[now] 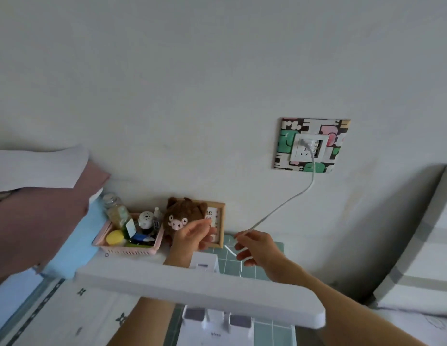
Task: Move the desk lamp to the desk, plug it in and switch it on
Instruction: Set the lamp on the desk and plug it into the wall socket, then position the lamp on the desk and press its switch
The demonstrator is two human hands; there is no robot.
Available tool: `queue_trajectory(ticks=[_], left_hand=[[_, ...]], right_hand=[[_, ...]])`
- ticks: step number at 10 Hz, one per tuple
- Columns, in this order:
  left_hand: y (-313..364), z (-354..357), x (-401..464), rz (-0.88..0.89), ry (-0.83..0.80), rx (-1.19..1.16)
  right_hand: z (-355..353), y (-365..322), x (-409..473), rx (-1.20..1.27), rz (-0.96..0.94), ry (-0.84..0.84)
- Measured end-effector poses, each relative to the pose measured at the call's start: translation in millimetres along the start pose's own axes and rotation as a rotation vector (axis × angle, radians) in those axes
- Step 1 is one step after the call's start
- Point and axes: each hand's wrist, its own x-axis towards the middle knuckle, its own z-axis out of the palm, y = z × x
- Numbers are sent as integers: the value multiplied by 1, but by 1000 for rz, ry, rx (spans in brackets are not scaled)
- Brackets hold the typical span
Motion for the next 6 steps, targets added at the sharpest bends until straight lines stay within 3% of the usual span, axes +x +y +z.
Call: queue_trajectory(ticks=[1,2,3,4,5,6], left_hand=[[-34,-35,3,-96,159,125],[-98,-91,20,-369,-944,-79],[-88,-77,-21,-477,-913,-549],[-49,-11,-85,-377,267,-210],[-58,12,-114,-132,644,-136],[-70,30,-134,-134,688,-188]], right_hand=[[1,4,-4,22,46,-54],[1,11,-5,-31,43,-64],[-6,22,-8,-125,-22,-88],[-17,37,-17,-92,23,-147],[-23,54,-27,-118,90,-197],[-30,68,-38,-189,97,-199]])
